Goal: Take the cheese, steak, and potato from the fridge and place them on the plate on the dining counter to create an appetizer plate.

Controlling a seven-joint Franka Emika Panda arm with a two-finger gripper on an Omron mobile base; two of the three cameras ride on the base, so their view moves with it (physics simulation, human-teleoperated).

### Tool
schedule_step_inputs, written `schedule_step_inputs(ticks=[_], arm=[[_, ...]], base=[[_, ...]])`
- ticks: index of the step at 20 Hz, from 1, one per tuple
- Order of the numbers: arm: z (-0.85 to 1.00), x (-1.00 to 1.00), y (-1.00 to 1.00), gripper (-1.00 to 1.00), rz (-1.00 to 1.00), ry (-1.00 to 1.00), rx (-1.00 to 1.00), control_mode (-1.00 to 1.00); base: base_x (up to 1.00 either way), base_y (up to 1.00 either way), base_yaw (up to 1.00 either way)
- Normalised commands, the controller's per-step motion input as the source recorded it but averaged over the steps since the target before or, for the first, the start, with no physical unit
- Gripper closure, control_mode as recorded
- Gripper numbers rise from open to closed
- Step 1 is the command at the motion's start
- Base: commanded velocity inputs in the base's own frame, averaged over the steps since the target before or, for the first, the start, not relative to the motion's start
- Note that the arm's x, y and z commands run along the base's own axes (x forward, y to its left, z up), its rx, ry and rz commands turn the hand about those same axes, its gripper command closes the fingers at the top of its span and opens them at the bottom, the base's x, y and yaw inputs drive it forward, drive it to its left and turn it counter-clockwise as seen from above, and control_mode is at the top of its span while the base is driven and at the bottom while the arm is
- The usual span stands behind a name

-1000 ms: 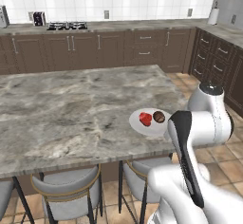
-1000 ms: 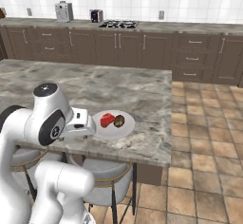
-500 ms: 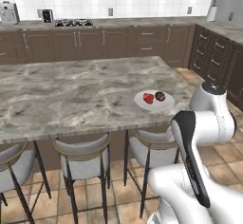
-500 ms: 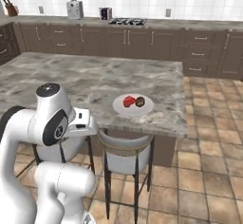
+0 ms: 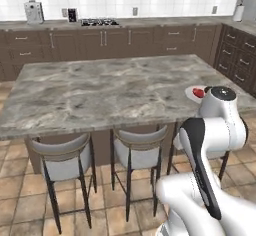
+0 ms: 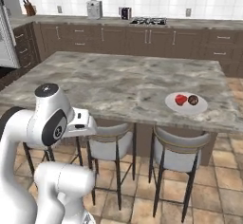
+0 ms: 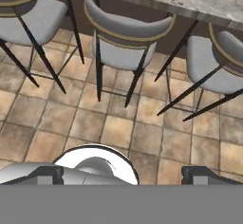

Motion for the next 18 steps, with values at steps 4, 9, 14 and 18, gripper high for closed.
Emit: schedule_step_inputs(ticks=[4,9,14,18], arm=[[0.0,0.0,0.0,-1.0,0.0,0.0,0.0,1.0],[0.0,0.0,0.0,-1.0,0.0,0.0,0.0,1.0],[0.0,0.0,0.0,-1.0,0.0,0.0,0.0,1.0],[0.0,0.0,0.0,-1.0,0.0,0.0,0.0,1.0]], base=[[-0.24,1.0,0.03],[-0.05,1.0,0.04],[0.03,1.0,0.07],[0.26,1.0,0.16]])
